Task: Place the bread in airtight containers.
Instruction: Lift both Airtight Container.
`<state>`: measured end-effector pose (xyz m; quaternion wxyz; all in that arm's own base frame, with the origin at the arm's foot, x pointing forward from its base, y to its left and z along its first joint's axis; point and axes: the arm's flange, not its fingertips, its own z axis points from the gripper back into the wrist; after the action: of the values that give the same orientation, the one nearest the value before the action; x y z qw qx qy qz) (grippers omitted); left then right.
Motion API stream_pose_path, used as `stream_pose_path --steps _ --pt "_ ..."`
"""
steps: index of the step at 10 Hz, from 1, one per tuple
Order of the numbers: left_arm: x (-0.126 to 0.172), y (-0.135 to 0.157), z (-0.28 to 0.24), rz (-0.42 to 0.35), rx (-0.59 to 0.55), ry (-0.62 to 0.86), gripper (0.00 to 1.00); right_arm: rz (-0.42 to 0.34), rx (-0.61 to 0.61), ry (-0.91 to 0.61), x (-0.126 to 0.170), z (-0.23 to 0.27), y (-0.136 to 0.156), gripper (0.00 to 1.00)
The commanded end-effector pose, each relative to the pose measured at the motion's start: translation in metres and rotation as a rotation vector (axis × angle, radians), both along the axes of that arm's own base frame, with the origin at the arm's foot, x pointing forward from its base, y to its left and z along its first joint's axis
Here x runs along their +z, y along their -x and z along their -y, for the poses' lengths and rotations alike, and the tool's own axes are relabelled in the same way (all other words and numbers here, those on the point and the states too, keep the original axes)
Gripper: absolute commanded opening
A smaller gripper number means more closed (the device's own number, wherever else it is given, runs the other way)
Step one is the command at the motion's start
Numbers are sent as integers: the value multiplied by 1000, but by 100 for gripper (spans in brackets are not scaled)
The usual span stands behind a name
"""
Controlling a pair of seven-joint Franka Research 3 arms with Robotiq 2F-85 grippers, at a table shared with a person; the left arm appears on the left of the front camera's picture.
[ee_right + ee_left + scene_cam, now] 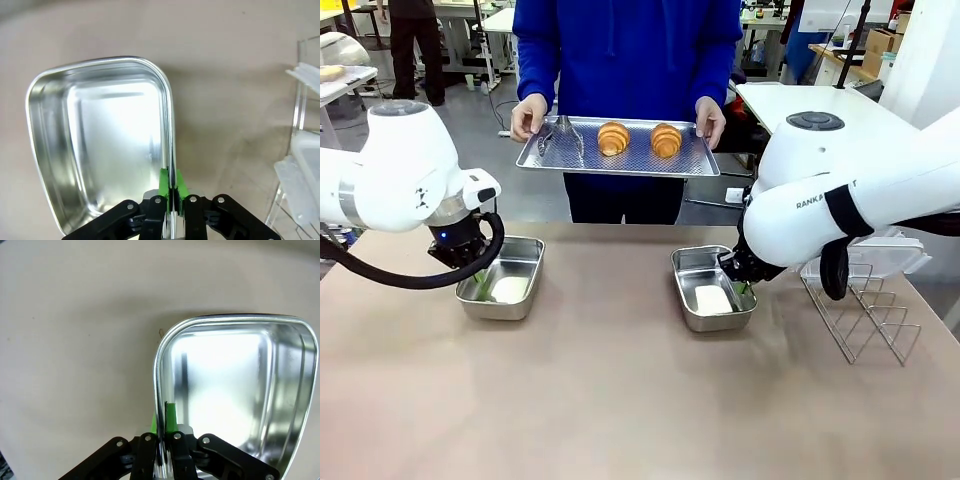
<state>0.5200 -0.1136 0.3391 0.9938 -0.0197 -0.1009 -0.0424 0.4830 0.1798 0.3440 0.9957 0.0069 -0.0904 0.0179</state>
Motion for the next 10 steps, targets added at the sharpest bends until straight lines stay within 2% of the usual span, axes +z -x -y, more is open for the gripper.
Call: stream_pose_path --steps 1,4,6,8,9,10 --pt "35 10 0 24 9 28 0 5 -21 17 46 6 2 0" --pt "80 32 -3 59 -2 107 0 28 -7 0 102 19 9 0" --pt "107 45 -9 88 6 125 0 28 -24 -13 120 28 15 0" --pt "114 48 -15 108 32 152 0 21 -35 -47 124 30 13 0" --pt "113 49 -20 93 50 154 0 -14 -7 -73 120 29 16 0" --pt "117 45 -6 101 34 118 0 40 -52 -6 120 26 18 0"
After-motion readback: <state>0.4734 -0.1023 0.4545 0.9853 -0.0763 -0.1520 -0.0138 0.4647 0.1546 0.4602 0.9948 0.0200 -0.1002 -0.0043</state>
